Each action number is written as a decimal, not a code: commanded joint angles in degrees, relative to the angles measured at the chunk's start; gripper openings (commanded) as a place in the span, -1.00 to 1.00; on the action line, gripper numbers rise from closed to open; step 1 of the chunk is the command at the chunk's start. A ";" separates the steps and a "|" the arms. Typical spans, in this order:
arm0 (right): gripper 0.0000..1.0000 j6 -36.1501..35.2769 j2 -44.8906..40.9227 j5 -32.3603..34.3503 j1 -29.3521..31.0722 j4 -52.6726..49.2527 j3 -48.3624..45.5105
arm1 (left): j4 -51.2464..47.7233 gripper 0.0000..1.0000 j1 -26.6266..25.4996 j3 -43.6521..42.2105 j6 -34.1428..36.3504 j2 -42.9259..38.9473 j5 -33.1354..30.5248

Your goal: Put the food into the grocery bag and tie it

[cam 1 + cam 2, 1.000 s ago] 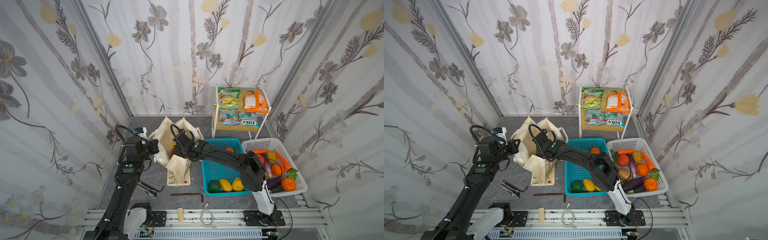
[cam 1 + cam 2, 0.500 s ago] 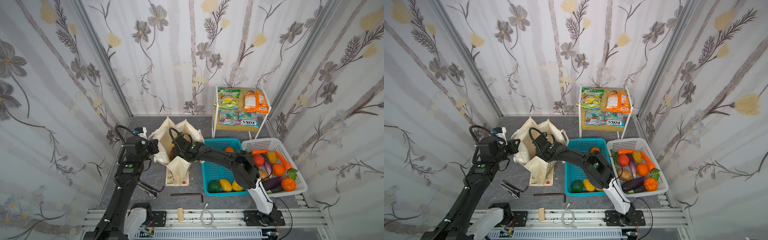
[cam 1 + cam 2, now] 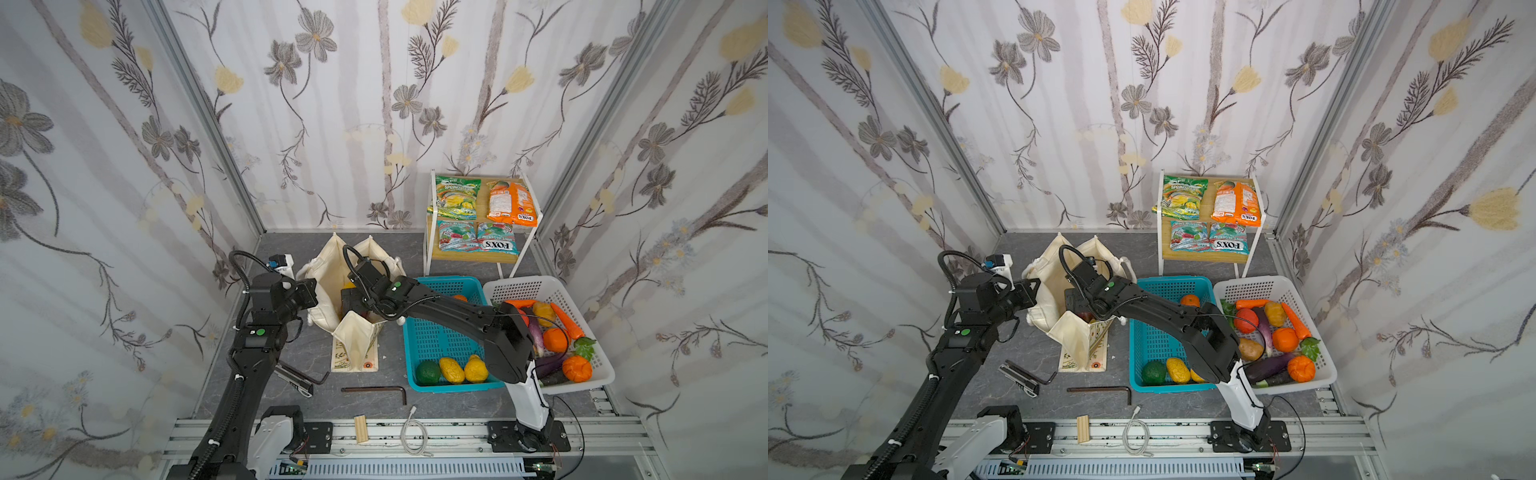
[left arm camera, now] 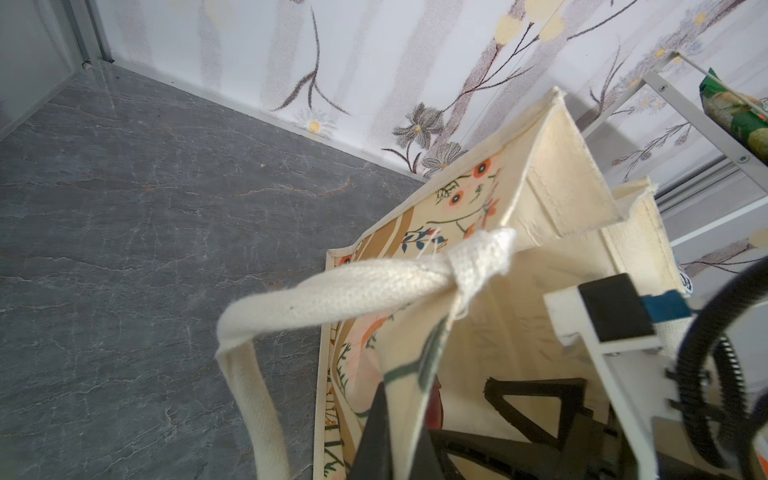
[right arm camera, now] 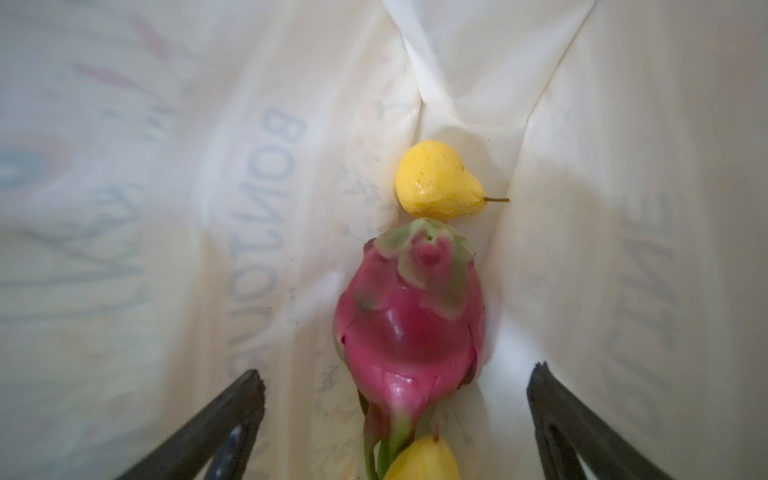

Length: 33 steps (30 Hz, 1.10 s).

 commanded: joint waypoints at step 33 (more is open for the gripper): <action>0.63 -0.44 -26.56 6.63 -5.42 6.66 -20.98 | 1.31 -1.00 0.05 0.35 0.11 -0.41 0.27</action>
